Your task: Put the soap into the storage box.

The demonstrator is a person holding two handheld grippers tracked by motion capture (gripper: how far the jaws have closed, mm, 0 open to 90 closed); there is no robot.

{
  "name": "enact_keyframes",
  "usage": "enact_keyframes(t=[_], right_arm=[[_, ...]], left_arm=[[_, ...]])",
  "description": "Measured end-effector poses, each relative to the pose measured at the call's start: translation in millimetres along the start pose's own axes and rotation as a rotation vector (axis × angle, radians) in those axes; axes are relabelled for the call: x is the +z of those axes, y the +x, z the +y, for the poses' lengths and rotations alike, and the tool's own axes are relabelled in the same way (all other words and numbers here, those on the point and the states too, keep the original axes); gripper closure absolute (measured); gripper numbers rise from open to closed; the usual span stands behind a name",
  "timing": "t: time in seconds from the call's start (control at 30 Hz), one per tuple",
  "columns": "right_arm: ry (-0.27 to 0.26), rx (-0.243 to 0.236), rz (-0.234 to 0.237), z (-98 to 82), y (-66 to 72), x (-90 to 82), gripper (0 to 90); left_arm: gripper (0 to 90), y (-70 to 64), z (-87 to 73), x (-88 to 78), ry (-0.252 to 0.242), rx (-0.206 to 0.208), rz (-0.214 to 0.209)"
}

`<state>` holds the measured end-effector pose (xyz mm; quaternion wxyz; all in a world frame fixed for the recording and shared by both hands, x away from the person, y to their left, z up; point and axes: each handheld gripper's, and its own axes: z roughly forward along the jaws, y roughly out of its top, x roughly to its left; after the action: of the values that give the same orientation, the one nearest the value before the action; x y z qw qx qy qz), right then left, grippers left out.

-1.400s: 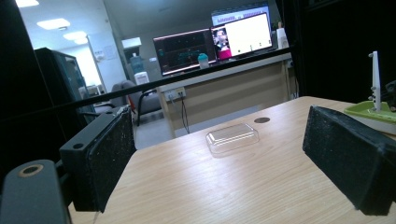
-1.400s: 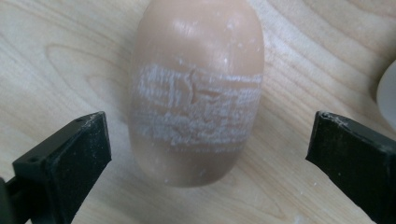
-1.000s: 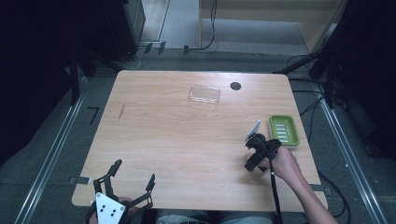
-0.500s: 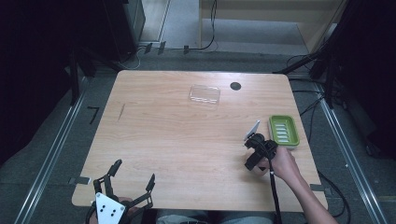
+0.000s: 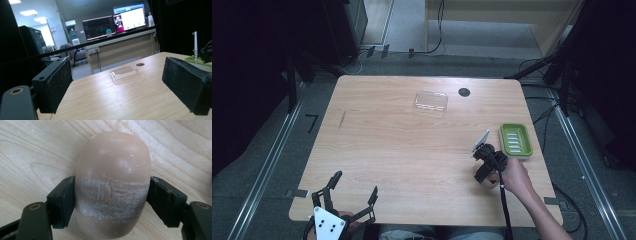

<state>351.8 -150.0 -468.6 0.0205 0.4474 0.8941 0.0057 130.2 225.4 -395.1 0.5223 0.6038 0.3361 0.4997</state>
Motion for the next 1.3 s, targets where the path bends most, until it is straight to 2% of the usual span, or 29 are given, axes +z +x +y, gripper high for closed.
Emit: enact_keyframes(t=[0.1,0.2,0.43,1.0,1.3], right_arm=[[0.011,0.0,0.009,-0.3,-0.6,0.5,25.9],[0.011,-0.01,0.021,-0.7,-0.6,-0.1,30.9],[0.005,-0.015,0.026,-1.2,-1.1,-0.7,32.5],[0.016,-0.019,0.007,-1.7,-2.4,-2.1,33.2],[-0.001,-0.038,0.012,-3.4,-0.5,-8.5,33.3]], left_arm=[[9.9,0.2,0.0,-0.2,0.001,0.001,0.001],[9.9,0.2,0.0,-0.2,0.001,0.001,0.0],[9.9,0.0,0.0,-0.2,0.001,0.001,0.001],[9.9,0.2,0.0,-0.2,0.0,0.001,0.001],[9.9,0.2,0.0,-0.2,-0.001,0.0,0.001]])
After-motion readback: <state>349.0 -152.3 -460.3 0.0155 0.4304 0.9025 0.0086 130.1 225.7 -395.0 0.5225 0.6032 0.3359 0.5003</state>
